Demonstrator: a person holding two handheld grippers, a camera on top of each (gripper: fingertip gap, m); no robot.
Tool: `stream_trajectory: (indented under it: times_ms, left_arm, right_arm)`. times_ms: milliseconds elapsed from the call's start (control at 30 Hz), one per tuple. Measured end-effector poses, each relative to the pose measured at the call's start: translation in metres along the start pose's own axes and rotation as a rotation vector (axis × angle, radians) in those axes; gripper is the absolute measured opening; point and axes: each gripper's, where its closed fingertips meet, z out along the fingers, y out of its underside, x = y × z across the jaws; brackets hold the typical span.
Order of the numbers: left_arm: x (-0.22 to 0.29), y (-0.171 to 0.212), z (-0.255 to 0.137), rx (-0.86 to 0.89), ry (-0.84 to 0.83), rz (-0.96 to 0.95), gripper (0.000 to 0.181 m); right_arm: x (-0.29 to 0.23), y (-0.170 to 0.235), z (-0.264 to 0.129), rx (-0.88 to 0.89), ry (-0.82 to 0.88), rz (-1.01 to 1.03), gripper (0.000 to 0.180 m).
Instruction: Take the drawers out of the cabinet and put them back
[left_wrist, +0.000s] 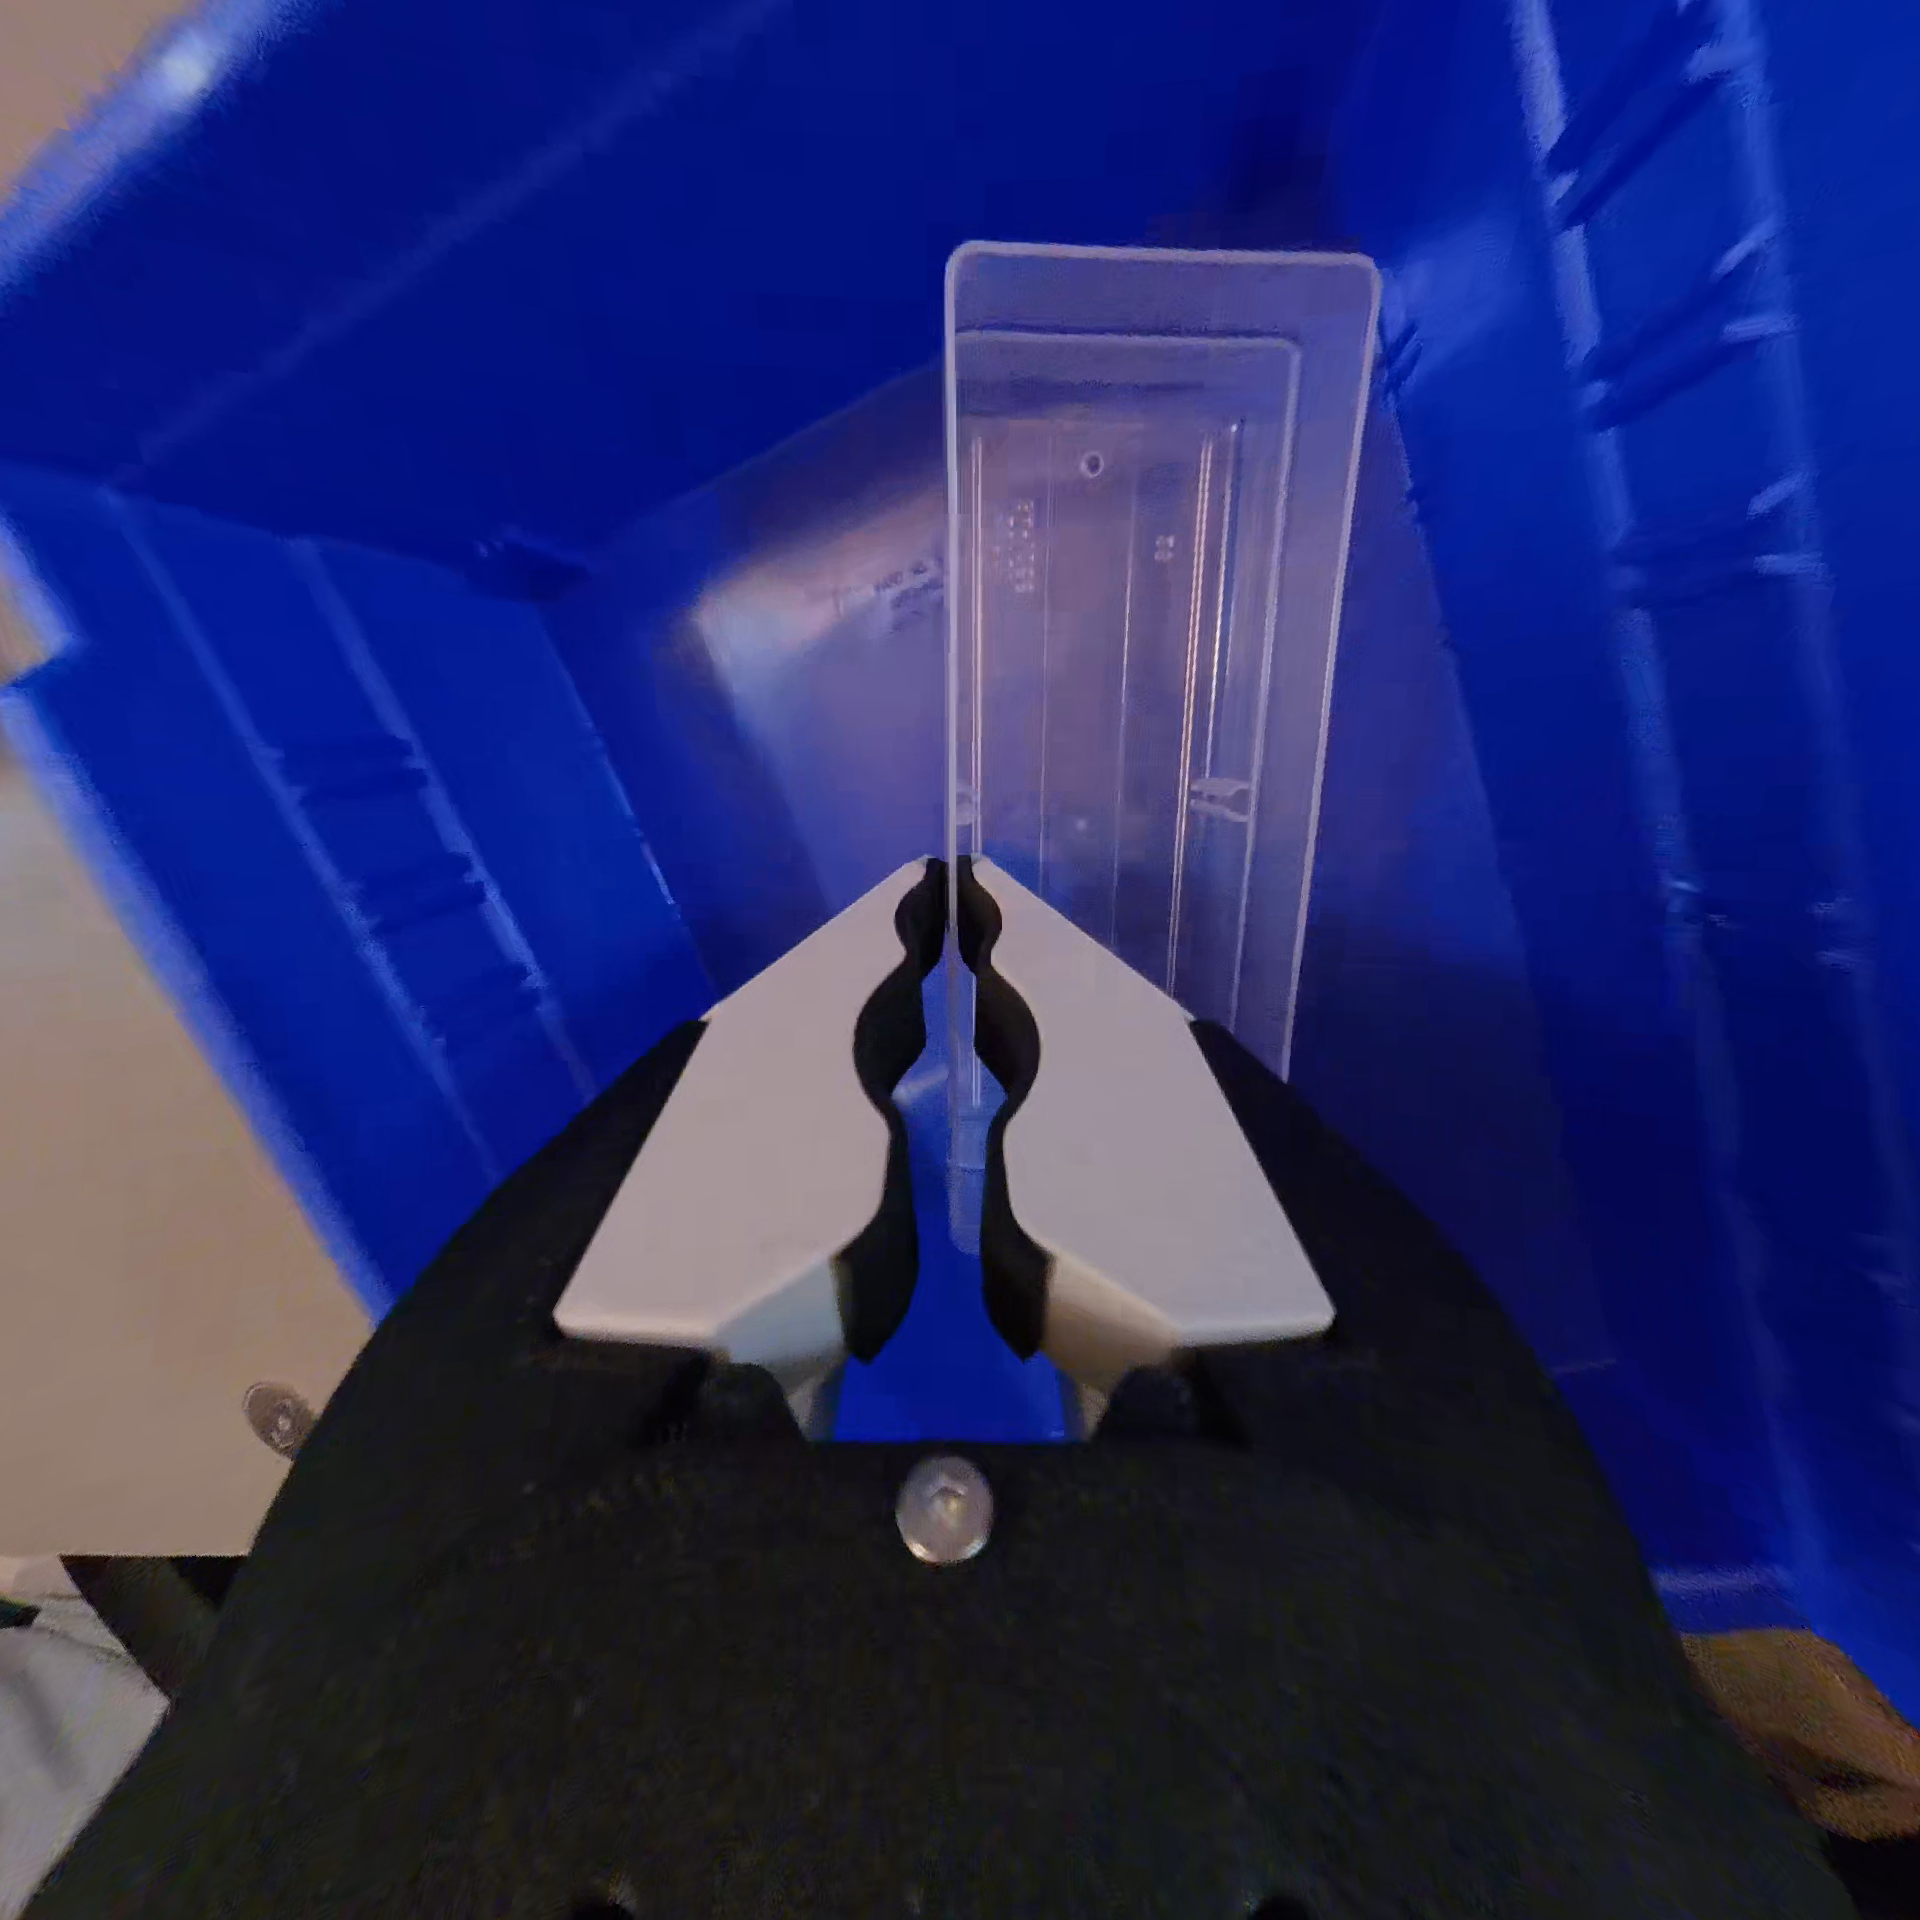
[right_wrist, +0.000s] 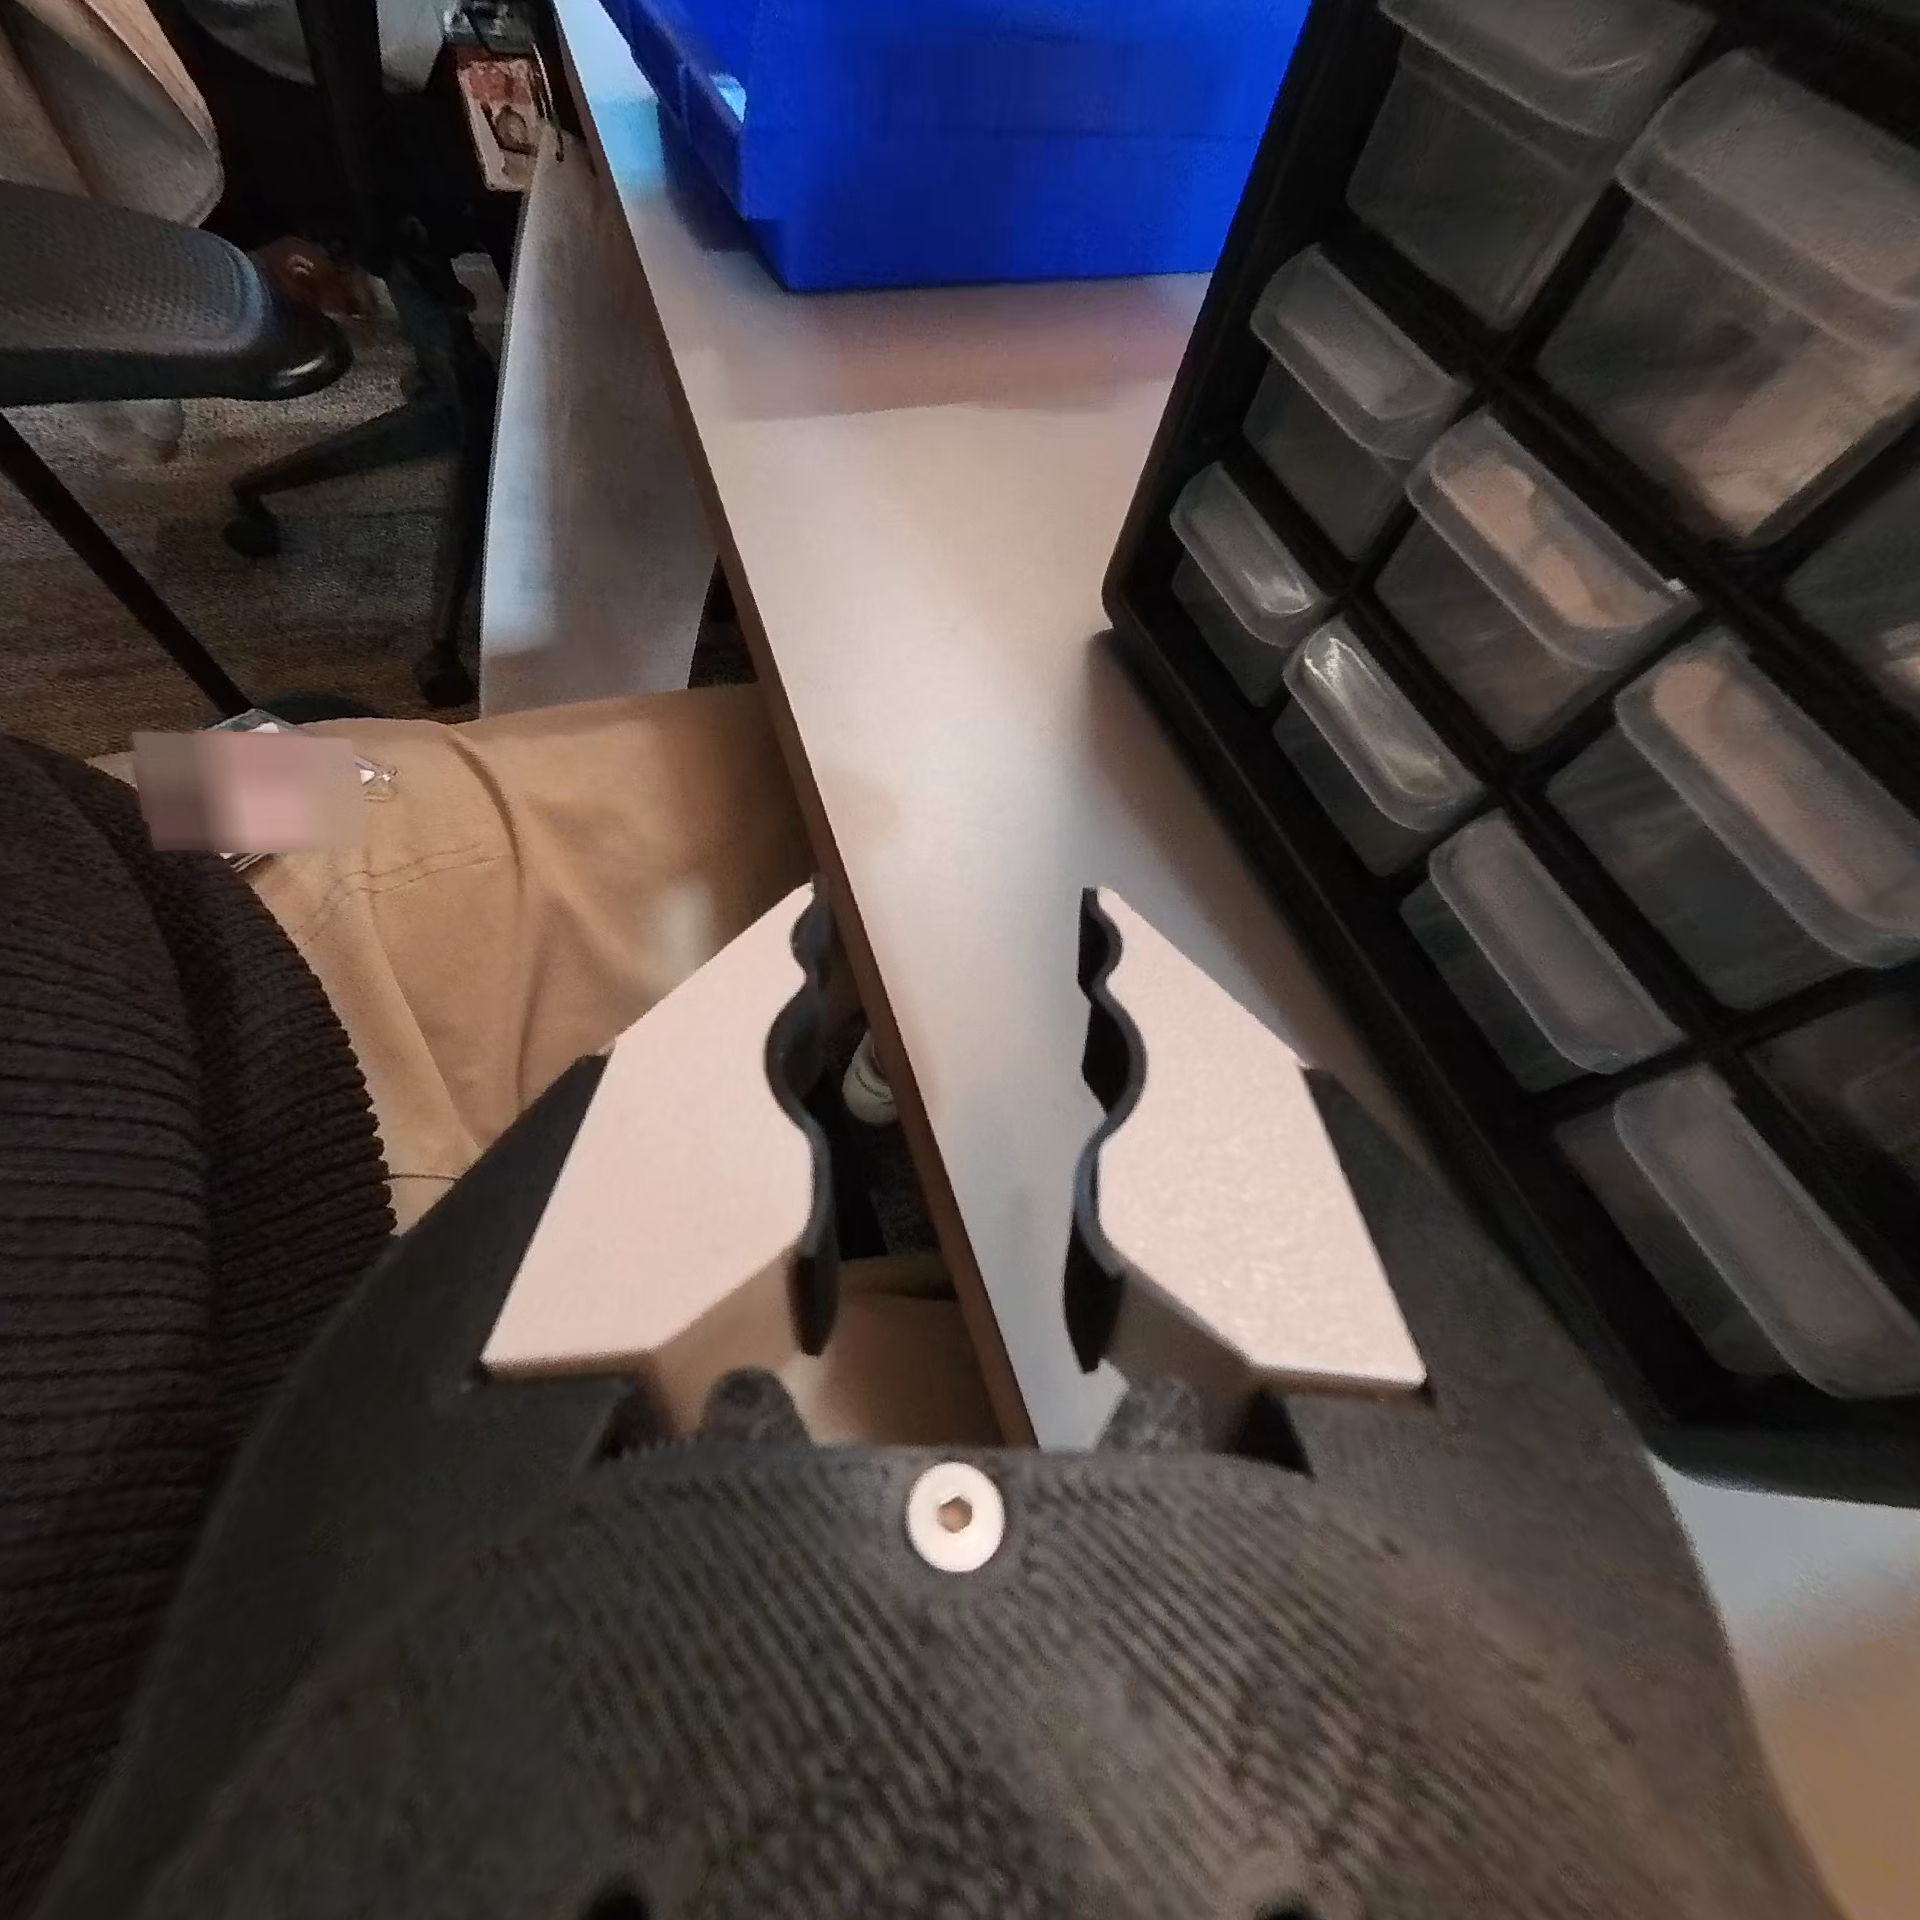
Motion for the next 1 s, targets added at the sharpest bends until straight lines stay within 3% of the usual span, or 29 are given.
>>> stream_trajectory:
  times_ms: [267,433,600,733,867,1000]
  left_arm:
    - [0.025,-0.009,-0.101,0.255,0.080,-0.053,0.001]
    - [0.122,-0.009,-0.173,0.438,0.254,0.073,0.001]
    - [0.213,-0.002,-0.218,0.605,0.240,0.201,0.001]
    - [0.286,0.005,-0.224,0.703,0.363,0.183,0.001]
    - [0.352,0.016,-0.200,0.717,0.491,0.153,0.001]
    - [0.391,0.019,-0.168,0.697,0.490,0.146,0.001]
  right_arm:
    - [0.010,-0.016,-0.011,0.065,0.071,-0.045,0.034]
    - [0.015,-0.022,-0.014,0.096,0.102,-0.028,0.037]
    - [0.014,-0.027,-0.018,0.087,0.132,-0.060,0.046]
    - [-0.010,-0.057,-0.028,0.166,0.100,-0.085,0.056]
    - [-0.027,-0.084,-0.041,0.221,0.225,-0.286,0.053]
    - [-0.051,-0.074,-0.026,0.073,0.269,-0.518,0.046]
